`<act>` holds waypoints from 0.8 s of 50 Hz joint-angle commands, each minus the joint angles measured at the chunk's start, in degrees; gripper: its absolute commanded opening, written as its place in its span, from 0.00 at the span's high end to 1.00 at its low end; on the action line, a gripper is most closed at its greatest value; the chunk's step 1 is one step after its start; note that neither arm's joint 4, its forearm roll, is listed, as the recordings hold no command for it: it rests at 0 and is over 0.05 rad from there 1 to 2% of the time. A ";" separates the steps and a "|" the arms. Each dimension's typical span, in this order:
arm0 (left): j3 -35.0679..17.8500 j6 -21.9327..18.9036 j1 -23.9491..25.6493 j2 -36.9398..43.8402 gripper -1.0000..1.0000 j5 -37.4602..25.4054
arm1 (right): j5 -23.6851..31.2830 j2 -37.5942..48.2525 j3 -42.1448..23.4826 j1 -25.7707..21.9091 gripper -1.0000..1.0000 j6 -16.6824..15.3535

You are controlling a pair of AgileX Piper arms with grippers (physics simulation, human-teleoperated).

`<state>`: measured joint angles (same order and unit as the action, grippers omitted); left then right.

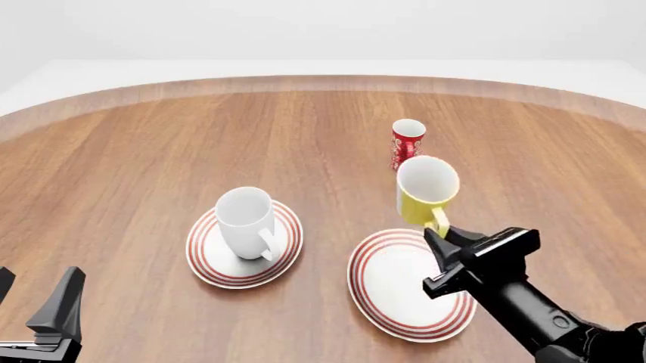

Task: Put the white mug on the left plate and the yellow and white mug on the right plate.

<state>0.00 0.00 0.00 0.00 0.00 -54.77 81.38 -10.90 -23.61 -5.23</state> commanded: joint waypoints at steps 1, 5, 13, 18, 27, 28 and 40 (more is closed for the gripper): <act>0.00 0.00 0.00 0.00 0.00 0.00 | 1.61 -7.45 5.49 0.62 1.00 -0.17; 0.00 0.00 0.00 0.00 0.00 0.00 | 2.12 -9.04 6.62 0.65 1.00 -0.30; 0.00 0.00 0.00 0.00 0.00 0.00 | 4.49 -13.21 8.90 0.27 1.00 -0.49; 0.00 0.00 0.00 0.00 0.00 0.00 | 5.67 -15.67 10.64 0.30 1.00 -0.41; 0.00 0.00 0.00 0.00 0.00 0.00 | 10.53 -19.89 10.88 0.43 1.00 0.29; 0.00 0.00 0.00 0.00 0.00 0.00 | 11.02 -20.26 10.89 0.54 1.00 0.44; 0.00 0.00 0.00 0.00 0.00 0.00 | 11.45 -18.80 10.90 -0.40 1.00 1.93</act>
<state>0.00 0.00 0.00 0.00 0.00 -44.63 63.21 -0.23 -23.55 -4.61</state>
